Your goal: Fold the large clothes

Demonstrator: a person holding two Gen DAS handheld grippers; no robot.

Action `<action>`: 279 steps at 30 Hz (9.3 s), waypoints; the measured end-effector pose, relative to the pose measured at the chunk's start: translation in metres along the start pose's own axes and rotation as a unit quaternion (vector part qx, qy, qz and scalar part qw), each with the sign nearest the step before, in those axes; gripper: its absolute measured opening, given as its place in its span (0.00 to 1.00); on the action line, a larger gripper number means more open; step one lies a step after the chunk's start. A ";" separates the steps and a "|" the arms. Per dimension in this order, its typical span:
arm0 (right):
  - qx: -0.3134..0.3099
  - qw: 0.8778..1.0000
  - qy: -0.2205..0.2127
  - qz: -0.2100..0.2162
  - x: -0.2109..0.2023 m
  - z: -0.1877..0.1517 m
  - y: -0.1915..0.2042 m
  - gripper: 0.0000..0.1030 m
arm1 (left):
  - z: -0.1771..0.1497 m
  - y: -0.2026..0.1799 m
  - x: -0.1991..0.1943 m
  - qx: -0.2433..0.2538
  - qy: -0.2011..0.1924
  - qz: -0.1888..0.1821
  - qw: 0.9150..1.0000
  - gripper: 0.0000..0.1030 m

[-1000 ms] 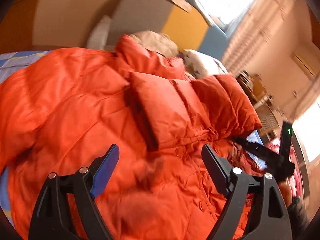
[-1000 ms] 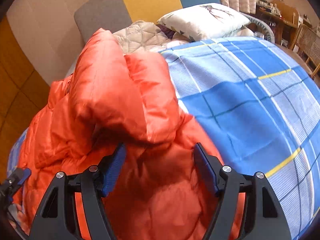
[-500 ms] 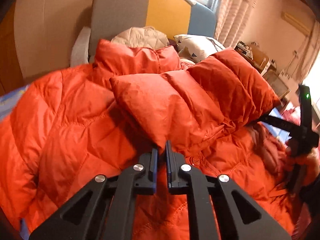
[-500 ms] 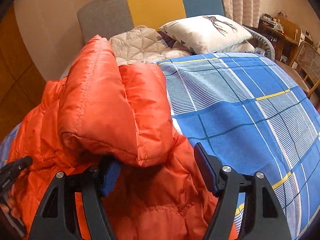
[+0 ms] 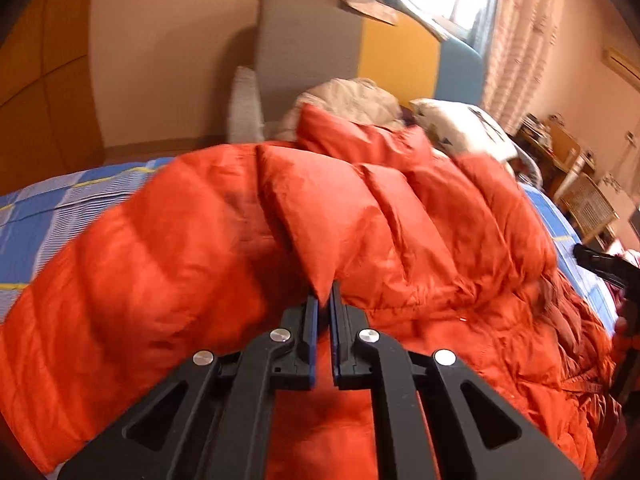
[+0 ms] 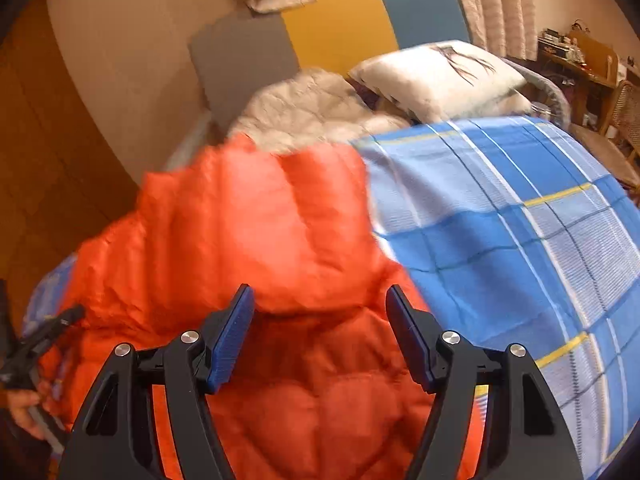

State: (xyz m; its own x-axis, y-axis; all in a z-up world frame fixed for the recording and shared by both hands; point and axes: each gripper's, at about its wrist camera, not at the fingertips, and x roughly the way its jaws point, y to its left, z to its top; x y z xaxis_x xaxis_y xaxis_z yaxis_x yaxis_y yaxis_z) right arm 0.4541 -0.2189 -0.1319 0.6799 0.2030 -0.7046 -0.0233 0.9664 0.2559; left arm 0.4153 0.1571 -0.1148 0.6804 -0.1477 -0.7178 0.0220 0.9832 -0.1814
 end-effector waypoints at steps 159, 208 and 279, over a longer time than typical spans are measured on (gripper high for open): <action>-0.012 0.996 -0.001 -0.088 0.032 0.005 0.050 0.28 | -0.024 0.002 -0.037 -0.009 -0.038 0.061 0.997 0.58; -0.060 0.994 0.083 -0.034 0.025 -0.013 0.049 0.75 | -0.053 -0.014 -0.054 0.022 -0.031 0.053 0.998 0.79; -0.039 0.992 -0.039 0.113 -0.229 -0.045 -0.031 0.08 | -0.102 0.058 -0.267 -0.028 -0.123 -0.059 0.990 0.05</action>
State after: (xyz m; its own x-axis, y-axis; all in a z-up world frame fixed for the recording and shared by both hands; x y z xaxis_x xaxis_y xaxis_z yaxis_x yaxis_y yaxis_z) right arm 0.2663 -0.2887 -0.0078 0.7053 0.4068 -0.5806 -0.2372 0.9072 0.3476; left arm 0.1600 0.2431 -0.0022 0.8338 -0.2228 -0.5052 0.0749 0.9522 -0.2963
